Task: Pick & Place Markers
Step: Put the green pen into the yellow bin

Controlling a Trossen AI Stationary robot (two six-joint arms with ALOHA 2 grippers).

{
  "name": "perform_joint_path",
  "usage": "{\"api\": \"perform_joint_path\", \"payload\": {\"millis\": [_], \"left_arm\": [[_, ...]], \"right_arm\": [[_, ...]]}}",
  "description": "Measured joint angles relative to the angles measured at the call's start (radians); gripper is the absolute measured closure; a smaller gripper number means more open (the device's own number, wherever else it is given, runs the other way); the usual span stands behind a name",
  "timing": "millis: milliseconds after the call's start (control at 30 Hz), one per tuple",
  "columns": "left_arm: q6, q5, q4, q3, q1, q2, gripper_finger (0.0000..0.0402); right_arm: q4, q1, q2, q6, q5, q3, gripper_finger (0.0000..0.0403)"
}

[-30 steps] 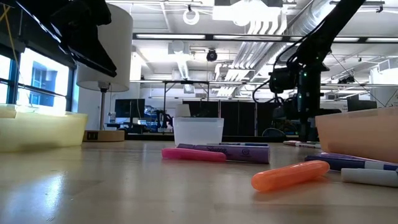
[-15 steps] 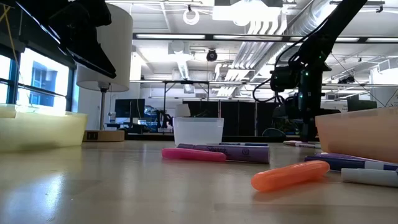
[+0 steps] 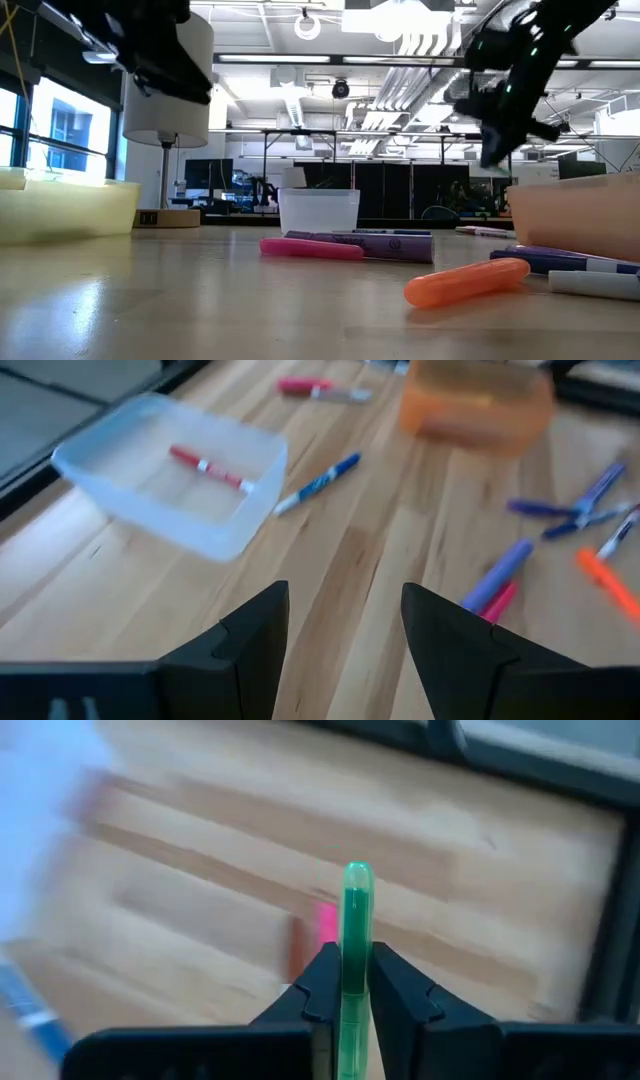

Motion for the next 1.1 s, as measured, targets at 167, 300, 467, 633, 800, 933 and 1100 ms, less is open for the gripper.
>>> {"api": "perform_joint_path", "payload": {"millis": [167,300,467,633,800,933,1100], "left_arm": [[0.042,0.003,0.153,0.000,0.000,0.065,0.0208],[0.097,0.005,0.332,0.000,0.000,0.136,0.0208],[0.101,0.006,0.571,0.001,0.000,0.226,0.0208],[0.101,0.053,0.702,0.001,0.001,0.285,0.0208],[0.100,0.118,0.794,0.001,0.000,0.313,0.0208],[0.092,0.132,0.834,0.001,0.000,0.314,0.0208],[0.089,0.130,0.850,0.001,0.000,0.314,0.0208]], "right_arm": [[0.113,0.182,-0.207,0.057,0.013,0.000,0.0378],[0.283,0.409,-0.255,0.082,0.113,0.002,0.0378],[0.490,0.694,-0.165,0.062,0.300,0.002,0.0378],[0.815,0.887,0.008,-0.056,0.414,0.002,0.0376],[1.124,0.965,0.183,-0.138,0.411,0.002,0.0376],[1.274,0.981,0.300,-0.150,0.408,0.002,0.0376],[1.437,0.979,0.395,-0.151,0.384,0.002,0.0376]]}}
